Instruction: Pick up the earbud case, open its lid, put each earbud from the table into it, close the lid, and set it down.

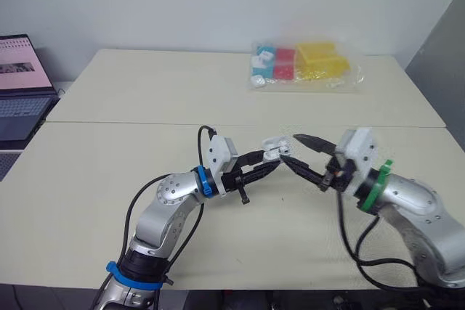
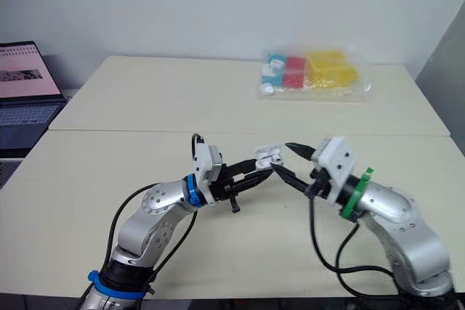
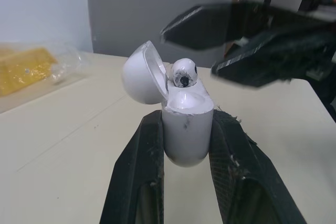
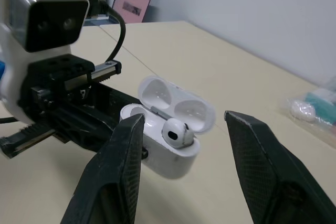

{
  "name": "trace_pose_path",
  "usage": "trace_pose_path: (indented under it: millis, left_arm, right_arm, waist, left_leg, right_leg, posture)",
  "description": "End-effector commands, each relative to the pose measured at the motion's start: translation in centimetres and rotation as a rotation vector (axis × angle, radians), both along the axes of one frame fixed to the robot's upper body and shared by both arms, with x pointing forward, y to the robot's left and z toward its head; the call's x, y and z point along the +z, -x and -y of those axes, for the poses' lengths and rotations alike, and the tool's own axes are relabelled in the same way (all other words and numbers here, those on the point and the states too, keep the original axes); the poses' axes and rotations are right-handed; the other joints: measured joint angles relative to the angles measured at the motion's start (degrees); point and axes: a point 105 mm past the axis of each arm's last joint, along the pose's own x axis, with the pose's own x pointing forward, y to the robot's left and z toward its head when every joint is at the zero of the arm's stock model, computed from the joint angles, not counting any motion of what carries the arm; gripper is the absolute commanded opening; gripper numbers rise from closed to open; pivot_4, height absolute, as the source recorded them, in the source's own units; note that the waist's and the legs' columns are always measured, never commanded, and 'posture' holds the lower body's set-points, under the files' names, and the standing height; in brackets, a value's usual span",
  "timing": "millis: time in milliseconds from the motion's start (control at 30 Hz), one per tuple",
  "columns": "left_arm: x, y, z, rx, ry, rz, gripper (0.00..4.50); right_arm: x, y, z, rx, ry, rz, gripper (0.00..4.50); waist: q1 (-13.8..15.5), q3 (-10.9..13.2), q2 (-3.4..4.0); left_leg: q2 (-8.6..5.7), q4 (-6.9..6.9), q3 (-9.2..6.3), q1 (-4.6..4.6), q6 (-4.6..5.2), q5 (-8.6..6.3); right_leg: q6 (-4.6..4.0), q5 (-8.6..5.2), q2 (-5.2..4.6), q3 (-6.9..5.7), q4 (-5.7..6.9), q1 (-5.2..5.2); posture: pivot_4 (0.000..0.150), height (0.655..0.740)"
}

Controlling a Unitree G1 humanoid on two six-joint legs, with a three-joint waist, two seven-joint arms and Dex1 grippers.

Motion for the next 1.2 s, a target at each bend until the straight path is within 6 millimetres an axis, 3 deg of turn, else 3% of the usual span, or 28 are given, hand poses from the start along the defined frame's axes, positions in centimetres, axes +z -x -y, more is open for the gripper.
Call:
trace_pose_path:
  millis: [33,267,400,600,833,1200]
  left_arm:
    - [0.5,-0.5,-1.0,0.046,-0.007,0.050,0.80]
    - [-0.2,-0.3,-1.5,0.025,-0.069,0.078,0.80]
    - [-0.2,-0.1,-1.2,0.012,-0.074,0.080,0.80]
    - [-0.4,0.0,-0.8,0.003,-0.077,0.089,0.80]
    - [-0.4,0.1,-0.8,0.005,-0.078,0.089,0.80]
    - [-0.5,-0.2,-1.0,0.025,-0.082,0.097,0.80]
  right_arm:
    - [0.1,0.8,2.3,-0.082,0.052,-0.065,2.50]
    - [-4.3,-3.0,5.6,-0.481,0.244,-0.220,2.50]
    - [-6.7,-5.5,6.0,-0.623,0.184,-0.355,2.50]
    - [-8.5,-8.7,7.1,-0.788,0.123,-0.346,2.50]
    - [-10.4,-10.0,7.1,-0.867,0.101,-0.356,2.50]
    - [-12.4,-8.4,6.8,-0.900,-0.012,-0.527,2.50]
  waist:
    - [0.04,-0.01,-0.02]
    - [-0.44,0.00,0.00]
    - [-0.35,-0.01,-0.01]
    - [-0.15,-0.01,0.00]
    - [-0.22,-0.01,0.01]
    - [-0.23,-0.02,0.02]
  left_leg:
    - [0.00,0.00,0.00,-0.02,0.00,0.00]
    - [0.02,-0.01,0.07,0.06,0.01,0.00]
    - [0.03,-0.02,0.04,0.01,0.01,0.00]
    - [-0.01,0.02,0.12,-0.53,0.01,0.00]
    - [0.02,-0.01,0.14,-0.51,0.01,0.00]
    - [0.02,0.02,0.11,-0.46,0.01,0.00]
  right_leg:
    - [0.00,0.00,0.00,-0.02,-0.04,0.00]
    - [0.00,0.00,0.02,0.06,0.04,-0.03]
    - [0.00,0.00,0.06,0.04,0.07,-0.09]
    - [0.02,0.03,0.05,0.14,0.07,-0.59]
    - [0.04,0.01,0.06,0.14,0.05,-0.60]
    - [0.03,0.01,0.07,0.13,0.21,-0.60]
  posture:
    - [0.150,0.7400]
    - [0.150,0.7400]
    - [0.150,0.7400]
    - [0.150,0.7400]
    - [0.150,0.7400]
    - [0.150,0.7400]
